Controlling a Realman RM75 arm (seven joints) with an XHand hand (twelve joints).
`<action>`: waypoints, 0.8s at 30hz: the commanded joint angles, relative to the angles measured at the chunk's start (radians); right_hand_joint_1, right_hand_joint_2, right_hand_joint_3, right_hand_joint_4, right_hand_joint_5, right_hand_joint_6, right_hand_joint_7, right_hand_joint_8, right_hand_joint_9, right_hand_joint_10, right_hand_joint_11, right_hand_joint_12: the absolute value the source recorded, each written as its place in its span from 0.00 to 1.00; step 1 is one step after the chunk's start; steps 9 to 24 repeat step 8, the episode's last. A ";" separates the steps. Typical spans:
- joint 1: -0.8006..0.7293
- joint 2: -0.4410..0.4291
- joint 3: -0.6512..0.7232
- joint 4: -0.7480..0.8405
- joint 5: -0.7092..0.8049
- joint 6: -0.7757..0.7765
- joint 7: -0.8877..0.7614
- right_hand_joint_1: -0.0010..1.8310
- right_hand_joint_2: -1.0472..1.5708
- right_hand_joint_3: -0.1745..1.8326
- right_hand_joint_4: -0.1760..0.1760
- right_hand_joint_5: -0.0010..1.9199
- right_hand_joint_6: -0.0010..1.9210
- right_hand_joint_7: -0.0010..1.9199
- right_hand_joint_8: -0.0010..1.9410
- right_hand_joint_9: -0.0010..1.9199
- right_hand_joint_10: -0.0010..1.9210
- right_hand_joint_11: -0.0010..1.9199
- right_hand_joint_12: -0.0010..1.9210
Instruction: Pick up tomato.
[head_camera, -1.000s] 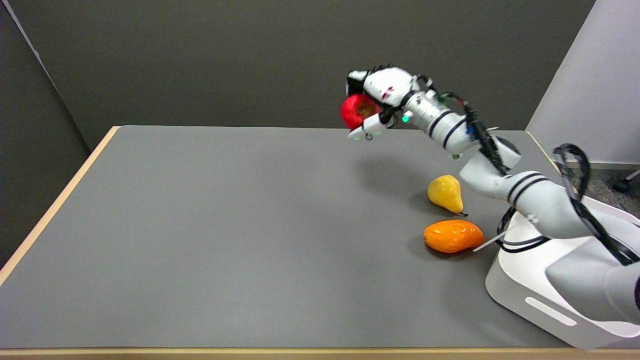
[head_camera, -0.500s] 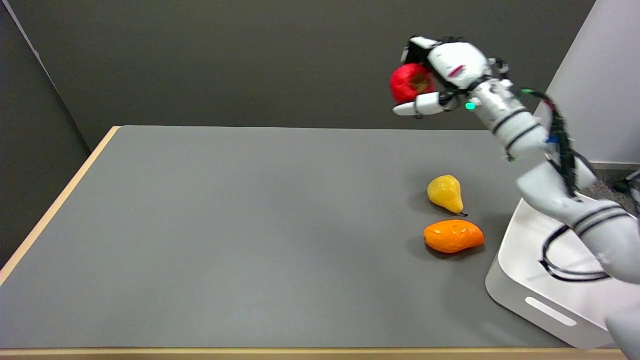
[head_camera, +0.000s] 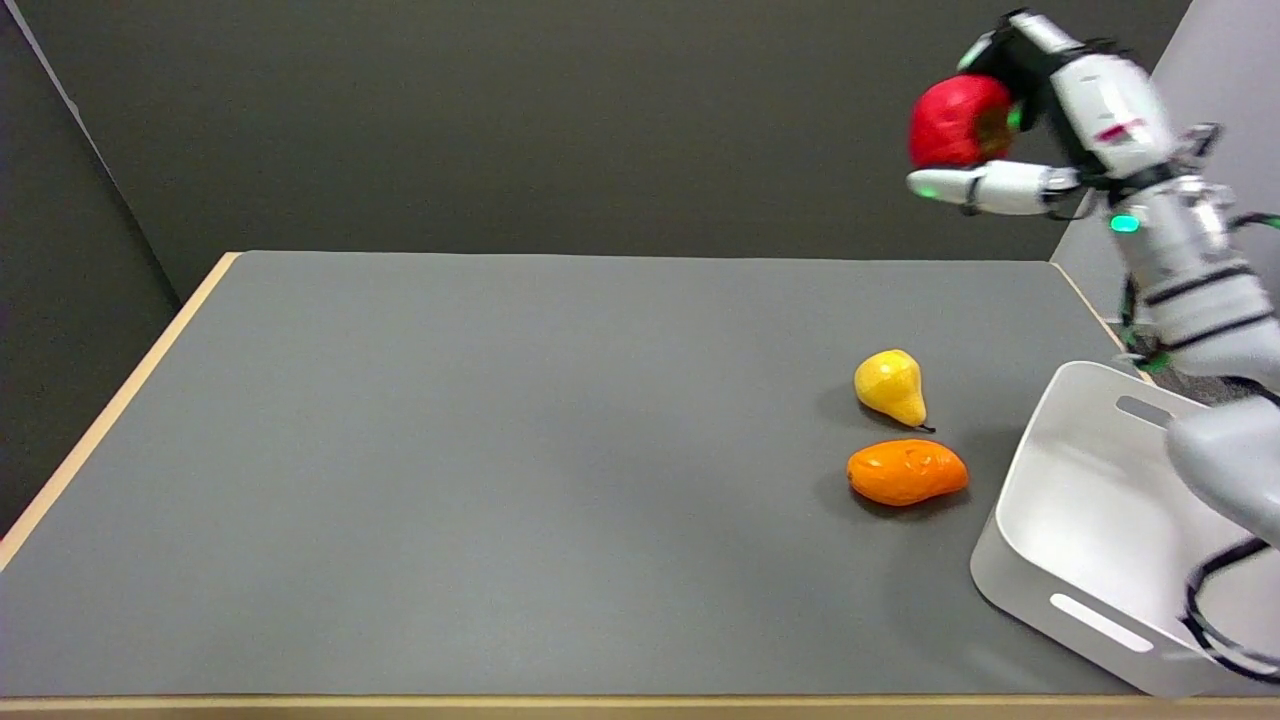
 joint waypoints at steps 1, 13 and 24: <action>-0.433 -0.132 0.457 0.276 0.260 0.131 -0.068 0.64 0.81 0.26 0.23 0.32 0.78 0.46 0.70 0.44 0.69 0.40 0.90; -0.538 -0.215 0.536 0.278 0.328 0.145 -0.073 0.64 0.81 0.27 0.24 0.32 0.78 0.46 0.70 0.44 0.69 0.40 0.90; -0.538 -0.215 0.536 0.278 0.328 0.145 -0.073 0.64 0.81 0.27 0.24 0.32 0.78 0.46 0.70 0.44 0.69 0.40 0.90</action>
